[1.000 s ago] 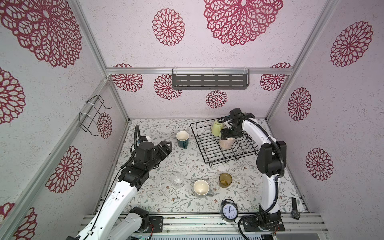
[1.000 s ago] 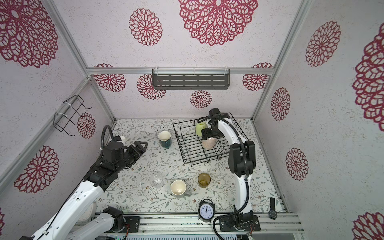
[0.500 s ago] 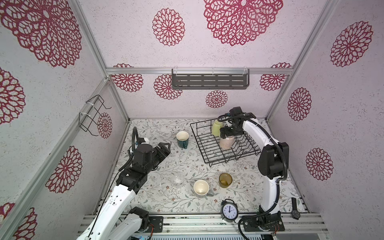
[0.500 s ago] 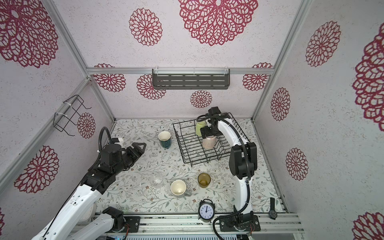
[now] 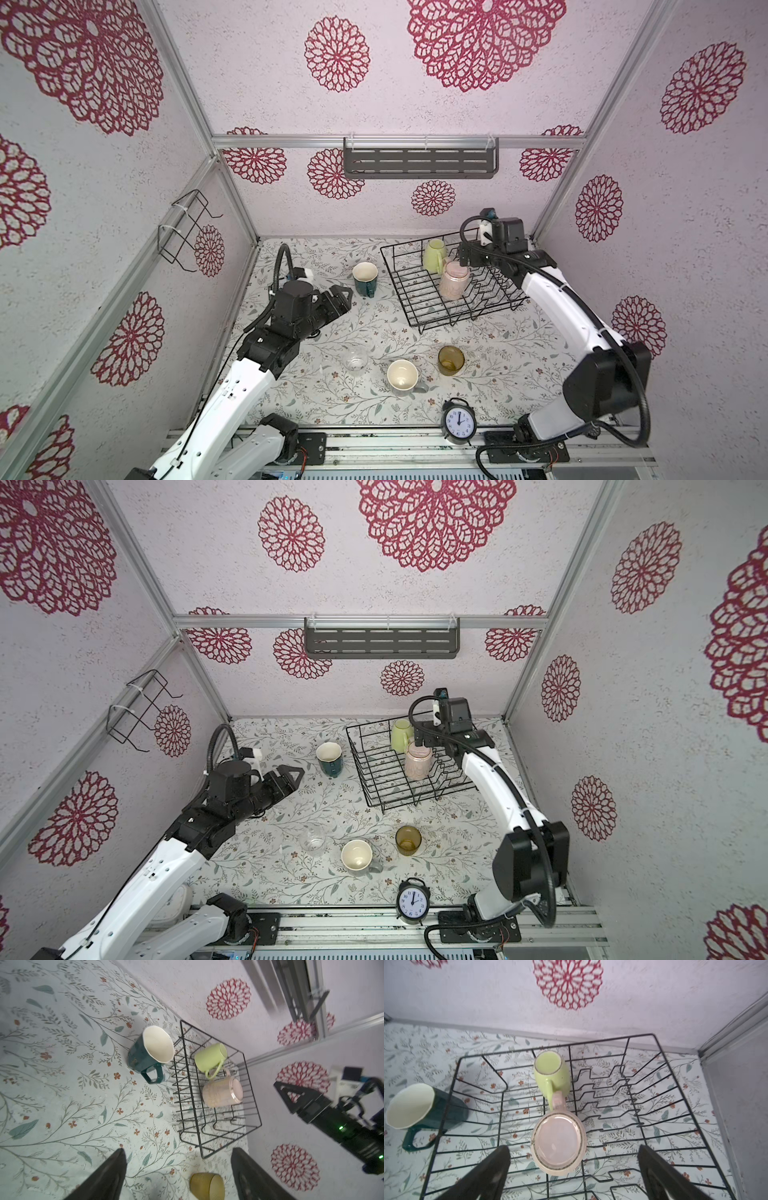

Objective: Load the cups into the dish rack
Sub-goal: 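Open and raise the right gripper while the left reaches toward the clear glass, then lower the left gripper over the clear glass and grasp it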

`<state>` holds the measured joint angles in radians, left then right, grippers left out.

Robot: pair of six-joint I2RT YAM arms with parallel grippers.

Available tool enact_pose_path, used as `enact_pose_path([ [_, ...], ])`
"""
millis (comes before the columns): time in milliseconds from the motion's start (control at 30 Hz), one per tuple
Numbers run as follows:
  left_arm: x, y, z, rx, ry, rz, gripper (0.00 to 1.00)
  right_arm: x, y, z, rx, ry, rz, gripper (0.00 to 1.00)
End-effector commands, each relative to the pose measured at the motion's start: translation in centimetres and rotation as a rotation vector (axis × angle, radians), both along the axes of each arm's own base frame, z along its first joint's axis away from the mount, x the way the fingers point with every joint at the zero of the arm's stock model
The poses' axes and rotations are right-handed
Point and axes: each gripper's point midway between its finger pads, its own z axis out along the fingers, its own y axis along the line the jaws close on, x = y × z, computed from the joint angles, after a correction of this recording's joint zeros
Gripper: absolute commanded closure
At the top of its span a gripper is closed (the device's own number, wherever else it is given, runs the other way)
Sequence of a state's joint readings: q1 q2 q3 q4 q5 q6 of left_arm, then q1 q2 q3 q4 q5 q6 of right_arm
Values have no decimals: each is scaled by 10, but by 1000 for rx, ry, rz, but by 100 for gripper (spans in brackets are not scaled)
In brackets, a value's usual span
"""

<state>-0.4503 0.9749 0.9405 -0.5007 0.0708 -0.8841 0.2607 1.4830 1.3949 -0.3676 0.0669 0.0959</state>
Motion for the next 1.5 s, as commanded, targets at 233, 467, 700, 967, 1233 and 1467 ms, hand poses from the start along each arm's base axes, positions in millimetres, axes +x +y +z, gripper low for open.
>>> enact_pose_path([
  [233, -55, -72, -35, 264, 124, -452, 18, -39, -9, 10, 113, -92, -11, 1],
  [467, -106, -106, -71, 362, 289, -732, 19, -65, -26, 19, 96, -154, -65, 1],
  [700, -101, -96, -101, 535, 370, -705, 18, -70, -32, 32, 162, -228, -108, 2],
  [967, -90, -40, -103, 614, 444, -517, 18, -70, -29, 27, 161, -212, -92, 2],
  [1233, -85, -55, -128, 538, 495, -525, 37, -70, -30, 25, 171, -223, -100, 2],
  [1467, -81, -49, -161, 633, 549, -508, 43, -71, -29, 18, 190, -215, -107, 2],
])
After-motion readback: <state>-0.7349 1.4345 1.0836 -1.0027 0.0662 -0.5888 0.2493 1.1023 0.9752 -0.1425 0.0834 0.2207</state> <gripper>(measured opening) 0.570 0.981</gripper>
